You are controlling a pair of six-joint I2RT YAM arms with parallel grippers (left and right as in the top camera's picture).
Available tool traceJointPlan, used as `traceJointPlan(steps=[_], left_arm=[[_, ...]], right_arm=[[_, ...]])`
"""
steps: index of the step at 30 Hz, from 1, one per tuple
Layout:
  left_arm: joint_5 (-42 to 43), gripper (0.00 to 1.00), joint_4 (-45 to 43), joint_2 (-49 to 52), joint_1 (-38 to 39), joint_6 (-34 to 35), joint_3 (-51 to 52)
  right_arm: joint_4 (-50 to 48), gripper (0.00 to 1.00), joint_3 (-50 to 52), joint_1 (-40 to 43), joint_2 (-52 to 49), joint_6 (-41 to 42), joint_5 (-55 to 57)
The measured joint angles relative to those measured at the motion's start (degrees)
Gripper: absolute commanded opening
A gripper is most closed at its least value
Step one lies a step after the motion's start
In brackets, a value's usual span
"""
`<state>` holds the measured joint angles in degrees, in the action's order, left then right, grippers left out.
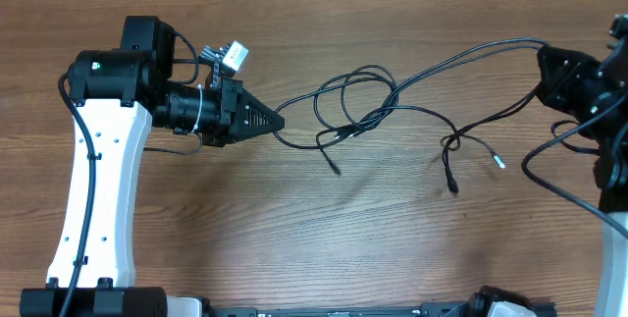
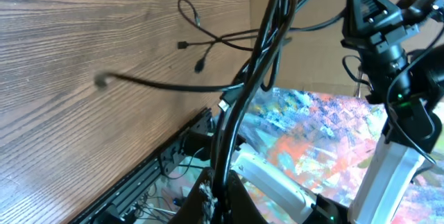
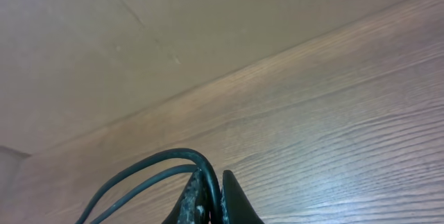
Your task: Untangle cables
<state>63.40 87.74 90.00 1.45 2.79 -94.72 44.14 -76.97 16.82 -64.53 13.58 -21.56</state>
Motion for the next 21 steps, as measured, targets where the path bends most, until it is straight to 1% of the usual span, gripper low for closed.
traceJointPlan(steps=[5, 13, 17, 21], left_arm=[[-0.3, 0.04, 0.0, 0.0, 0.0, 0.0, 0.0], [-0.9, 0.04, 0.0, 0.0, -0.1, 0.0, 0.0], [-1.1, 0.04, -0.8, 0.0, -0.1, 0.0, 0.0], [-1.1, 0.07, -1.7, 0.0, -0.1, 0.0, 0.0]], right_arm=[[-0.5, 0.04, 0.0, 0.1, 0.8, 0.0, -2.8], [-2.1, 0.04, 0.0, -0.6, 0.8, -0.8, -15.4], [-2.1, 0.04, 0.0, -5.5, 0.8, -1.2, -18.1], [-2.6, 0.04, 0.0, -14.6, 0.7, -1.9, -19.1]])
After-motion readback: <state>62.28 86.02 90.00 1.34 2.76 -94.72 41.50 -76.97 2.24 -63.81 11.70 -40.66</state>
